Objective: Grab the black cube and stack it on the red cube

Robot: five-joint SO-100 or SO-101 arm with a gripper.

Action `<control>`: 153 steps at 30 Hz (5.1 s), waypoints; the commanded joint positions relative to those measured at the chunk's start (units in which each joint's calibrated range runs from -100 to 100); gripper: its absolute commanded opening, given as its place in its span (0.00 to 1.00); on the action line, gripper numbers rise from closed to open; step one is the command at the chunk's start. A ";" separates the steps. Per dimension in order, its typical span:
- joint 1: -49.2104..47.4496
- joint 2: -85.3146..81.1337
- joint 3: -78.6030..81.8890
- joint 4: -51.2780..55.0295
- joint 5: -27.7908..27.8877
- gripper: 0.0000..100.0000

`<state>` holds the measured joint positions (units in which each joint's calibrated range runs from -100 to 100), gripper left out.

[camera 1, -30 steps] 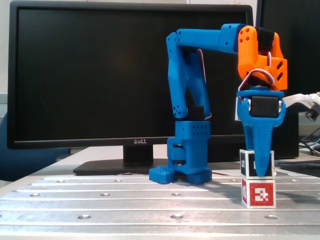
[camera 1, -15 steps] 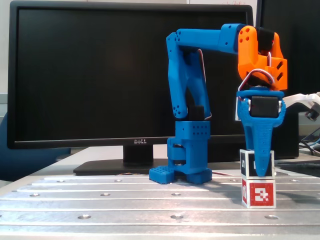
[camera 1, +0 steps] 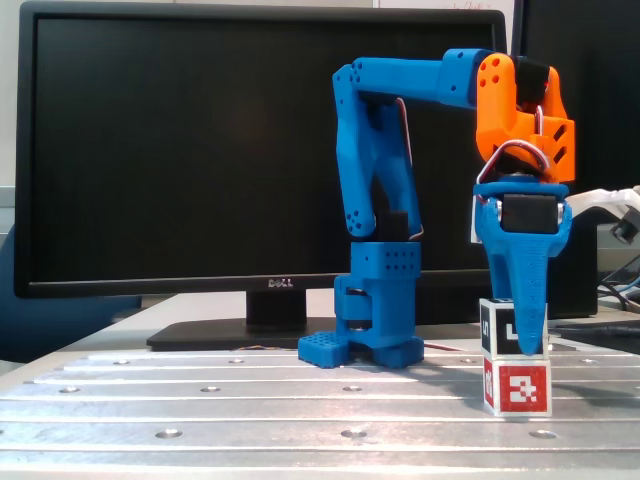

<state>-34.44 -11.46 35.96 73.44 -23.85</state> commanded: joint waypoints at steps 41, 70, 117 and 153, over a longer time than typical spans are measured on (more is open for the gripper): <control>2.22 -0.32 -29.67 25.96 3.44 0.28; 32.12 -7.25 -15.56 12.11 28.80 0.16; 34.85 -87.71 53.00 -7.99 26.85 0.01; 34.19 -87.62 63.59 -6.62 23.59 0.01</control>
<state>0.15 -98.99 99.46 66.48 -0.13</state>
